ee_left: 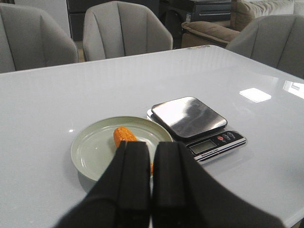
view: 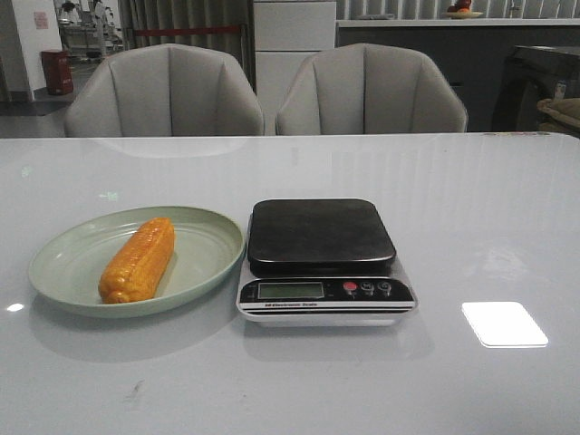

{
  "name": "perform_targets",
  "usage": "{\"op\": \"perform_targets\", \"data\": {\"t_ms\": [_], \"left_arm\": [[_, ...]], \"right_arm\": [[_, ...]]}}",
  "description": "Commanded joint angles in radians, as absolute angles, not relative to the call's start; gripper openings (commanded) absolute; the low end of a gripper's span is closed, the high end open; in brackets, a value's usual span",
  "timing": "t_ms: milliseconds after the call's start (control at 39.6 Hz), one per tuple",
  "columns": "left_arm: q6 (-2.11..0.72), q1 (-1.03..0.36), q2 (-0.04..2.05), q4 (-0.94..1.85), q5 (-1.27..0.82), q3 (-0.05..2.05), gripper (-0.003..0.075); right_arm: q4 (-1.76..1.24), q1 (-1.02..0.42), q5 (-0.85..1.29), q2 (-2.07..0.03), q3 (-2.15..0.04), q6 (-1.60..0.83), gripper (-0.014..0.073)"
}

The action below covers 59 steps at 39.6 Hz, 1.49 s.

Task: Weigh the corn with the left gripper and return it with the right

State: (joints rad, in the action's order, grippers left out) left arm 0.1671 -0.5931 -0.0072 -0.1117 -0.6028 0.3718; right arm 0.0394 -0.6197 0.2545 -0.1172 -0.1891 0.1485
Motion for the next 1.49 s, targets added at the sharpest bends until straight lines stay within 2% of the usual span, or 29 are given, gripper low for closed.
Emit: {"op": "perform_targets", "data": {"t_ms": [0,757,934,1085,1464], "left_arm": [[0.169,-0.592,-0.024,-0.117,-0.524,0.397,0.0113],[0.169,-0.592,-0.024,-0.117,-0.524,0.397,0.0113],[0.169,-0.58,-0.024,-0.117,-0.462,0.329,0.0113],[0.169,-0.477,-0.024,-0.117,-0.332,0.242,0.0113],[0.169,-0.095,-0.024,-0.039,0.015,0.021,0.0113]], "right_arm": [[0.042,-0.614,0.162,-0.13,-0.218,0.138,0.0166],[0.043,-0.614,0.165,-0.13,-0.218,0.137,0.0166],[0.043,-0.614,0.166,-0.13,-0.218,0.137,0.0166],[0.043,-0.614,0.166,-0.13,-0.218,0.137,0.0166],[0.043,-0.614,0.166,-0.13,-0.218,0.137,0.0166]]}}
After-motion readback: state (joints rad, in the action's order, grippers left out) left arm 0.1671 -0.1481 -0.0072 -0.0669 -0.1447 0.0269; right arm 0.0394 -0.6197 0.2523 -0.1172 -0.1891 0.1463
